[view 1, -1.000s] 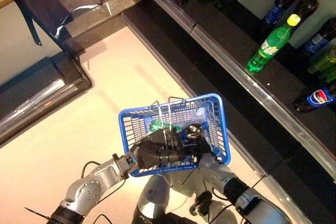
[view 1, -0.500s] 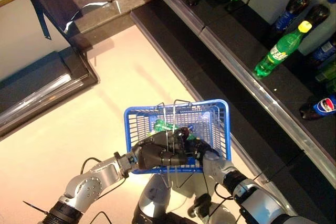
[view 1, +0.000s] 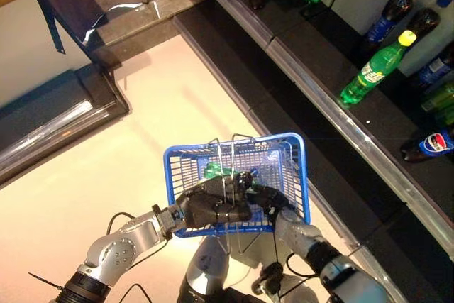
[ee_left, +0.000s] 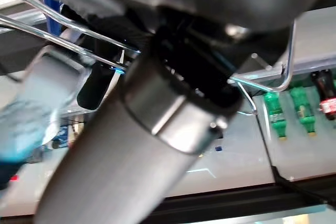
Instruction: Pick up the drink and place into the basket.
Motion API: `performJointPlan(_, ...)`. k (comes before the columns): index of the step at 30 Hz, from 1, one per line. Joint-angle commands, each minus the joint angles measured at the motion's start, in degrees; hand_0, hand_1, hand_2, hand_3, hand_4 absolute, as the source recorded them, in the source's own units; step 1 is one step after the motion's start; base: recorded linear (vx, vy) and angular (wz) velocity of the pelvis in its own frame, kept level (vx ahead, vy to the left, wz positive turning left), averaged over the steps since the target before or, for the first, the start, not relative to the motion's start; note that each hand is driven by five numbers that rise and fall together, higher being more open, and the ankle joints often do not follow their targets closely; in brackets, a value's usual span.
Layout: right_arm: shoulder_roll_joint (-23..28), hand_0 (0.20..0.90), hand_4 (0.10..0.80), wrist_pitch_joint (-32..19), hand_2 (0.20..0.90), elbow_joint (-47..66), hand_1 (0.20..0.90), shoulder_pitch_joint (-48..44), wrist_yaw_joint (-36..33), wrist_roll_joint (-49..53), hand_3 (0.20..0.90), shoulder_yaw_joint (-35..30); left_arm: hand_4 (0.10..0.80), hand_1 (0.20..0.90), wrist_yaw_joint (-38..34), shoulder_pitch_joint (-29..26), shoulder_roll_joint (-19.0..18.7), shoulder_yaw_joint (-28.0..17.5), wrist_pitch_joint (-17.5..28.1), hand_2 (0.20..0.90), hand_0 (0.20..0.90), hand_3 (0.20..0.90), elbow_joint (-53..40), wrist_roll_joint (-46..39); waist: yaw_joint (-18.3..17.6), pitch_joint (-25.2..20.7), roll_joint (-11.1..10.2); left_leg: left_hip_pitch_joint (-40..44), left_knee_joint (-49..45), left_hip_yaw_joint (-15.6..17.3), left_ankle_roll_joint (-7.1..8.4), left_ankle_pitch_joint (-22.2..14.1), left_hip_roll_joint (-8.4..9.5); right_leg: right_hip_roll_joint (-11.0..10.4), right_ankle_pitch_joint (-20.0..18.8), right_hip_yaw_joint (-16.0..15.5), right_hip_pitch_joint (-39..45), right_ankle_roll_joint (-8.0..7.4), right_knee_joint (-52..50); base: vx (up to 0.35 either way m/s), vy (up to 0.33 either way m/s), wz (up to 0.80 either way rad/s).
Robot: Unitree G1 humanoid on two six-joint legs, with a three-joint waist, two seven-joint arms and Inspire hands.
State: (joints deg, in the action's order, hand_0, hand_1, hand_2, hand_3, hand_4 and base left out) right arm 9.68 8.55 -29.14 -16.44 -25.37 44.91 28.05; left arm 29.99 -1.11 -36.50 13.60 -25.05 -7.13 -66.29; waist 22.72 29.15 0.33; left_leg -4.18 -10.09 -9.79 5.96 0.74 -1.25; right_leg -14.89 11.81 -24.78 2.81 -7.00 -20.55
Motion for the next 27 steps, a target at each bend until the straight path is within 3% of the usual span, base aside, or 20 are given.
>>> performJointPlan(1, 1.14, 0.9, 0.8, -2.16, 0.9, 8.66, 0.9, 0.83, -1.15, -6.57, 0.9, 1.33, 0.1, 0.3, 17.16, -3.28, 9.54, -5.09, 9.06, 0.3, 0.3, 0.2, -26.67, -12.19, -3.2, -9.93, -1.08, -4.39, -5.66, 3.88, -2.19, -0.94, 0.07, 2.58, -7.08, 0.27, 1.48, 2.48, 5.49, -0.012, -0.007, -0.06)
performJointPlan(9, 10.71, 0.9, 0.8, 0.3, 0.9, 33.69, 0.9, 9.7, 3.83, -11.94, 0.9, -1.93, 0.1, 0.3, 16.04, 0.98, 10.34, -8.24, 13.12, 0.3, 0.3, 0.2, -24.17, -9.77, -7.12, -10.22, -2.47, -3.62, -4.79, 6.42, -2.19, -0.63, -1.49, 3.22, -7.22, 2.51, 0.5, 2.05, 5.68, -0.006, 0.001, -0.1)
performJointPlan(15, 15.26, 0.9, 0.8, 0.37, 0.9, 45.67, 0.9, 14.69, 10.07, -12.56, 0.9, -5.7, 0.1, 0.3, 12.34, 5.01, 11.24, -10.54, 16.0, 0.3, 0.3, 0.2, -21.25, -9.15, -9.58, -11.28, -2.73, -2.06, -4.14, 8.44, -2.1, -0.62, -2.59, 3.47, -7.3, 4.26, 0.53, 1.7, 6.0, 0.017, 0.031, -0.12)
performJointPlan(23, 18.9, 0.9, 0.8, -1.64, 0.9, 50.78, 0.9, 18.82, 16.78, -11.47, 0.9, -10.08, 0.1, 0.3, 6.04, 9.75, 11.83, -13.43, 21.05, 0.3, 0.3, 0.2, -13.48, -4.31, -11.68, -13.52, -2.53, 0.4, -2.31, 10.87, -1.84, -0.39, -3.63, 3.54, -7.63, 6.16, 1.42, 1.1, 7.76, 0.017, 0.03, -0.14)
performJointPlan(27, 19.46, 0.9, 0.8, -1.32, 0.9, 50.43, 0.9, 22.93, 20.28, -12.07, 0.9, -12.55, 0.1, 0.3, -1.12, 13.19, 13.15, -14.63, 26.07, 0.3, 0.3, 0.2, -6.14, 0.37, -13.79, -15.66, -2.63, 3.05, 0.84, 13.14, -1.6, 0.19, -4.47, 3.58, -8.64, 8.16, 2.15, 0.42, 10.47, -0.015, 0.026, -0.2)
